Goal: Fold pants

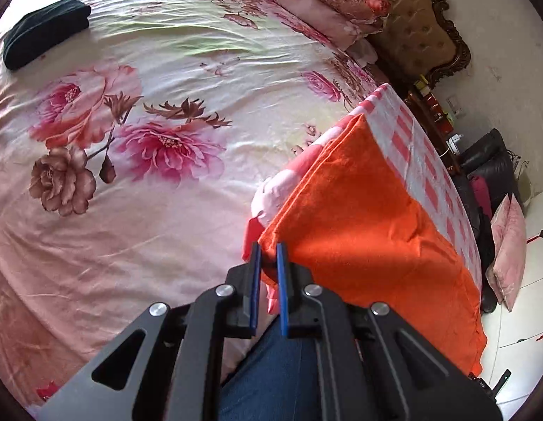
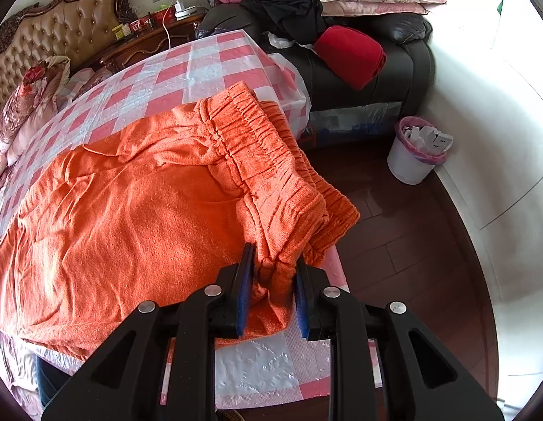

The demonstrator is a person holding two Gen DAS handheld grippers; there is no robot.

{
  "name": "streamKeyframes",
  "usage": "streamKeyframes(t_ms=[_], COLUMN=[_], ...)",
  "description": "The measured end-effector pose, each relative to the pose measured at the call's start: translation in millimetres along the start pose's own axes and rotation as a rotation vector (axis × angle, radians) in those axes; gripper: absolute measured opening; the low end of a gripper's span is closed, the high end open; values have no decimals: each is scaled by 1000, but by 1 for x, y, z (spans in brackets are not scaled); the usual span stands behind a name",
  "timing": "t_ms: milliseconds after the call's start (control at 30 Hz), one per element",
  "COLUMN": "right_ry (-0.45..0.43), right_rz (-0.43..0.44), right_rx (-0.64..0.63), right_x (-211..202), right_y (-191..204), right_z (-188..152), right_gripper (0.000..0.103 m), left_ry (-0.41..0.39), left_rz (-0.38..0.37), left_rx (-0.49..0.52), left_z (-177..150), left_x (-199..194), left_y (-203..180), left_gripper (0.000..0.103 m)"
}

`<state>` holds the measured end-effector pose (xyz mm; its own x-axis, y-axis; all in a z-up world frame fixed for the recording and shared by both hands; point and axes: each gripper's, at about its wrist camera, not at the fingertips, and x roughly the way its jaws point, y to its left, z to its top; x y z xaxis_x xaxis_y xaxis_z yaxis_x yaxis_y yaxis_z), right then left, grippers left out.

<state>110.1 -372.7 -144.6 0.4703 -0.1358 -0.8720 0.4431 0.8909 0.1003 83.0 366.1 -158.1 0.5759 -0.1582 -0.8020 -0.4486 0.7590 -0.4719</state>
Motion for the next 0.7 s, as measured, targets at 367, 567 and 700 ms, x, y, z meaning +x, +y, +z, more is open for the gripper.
streamKeyframes(t_ms=[367,567,700], right_ry=[-22,-93,-14], right_rz=[-46,-36,-83], right_rx=[-5,1,-13], right_x=[-16,-45,-17], right_y=[7,10,10], right_z=[7,17,13], right_gripper=[20,20,20], left_ry=[7,-7,40], left_rz=[-77,-118,-100], left_rx=[-73,-83,-104], left_z=[-5,-10,-17], left_x=[-4,-12,9], left_y=[10,7,20], left_gripper=[10,9,11])
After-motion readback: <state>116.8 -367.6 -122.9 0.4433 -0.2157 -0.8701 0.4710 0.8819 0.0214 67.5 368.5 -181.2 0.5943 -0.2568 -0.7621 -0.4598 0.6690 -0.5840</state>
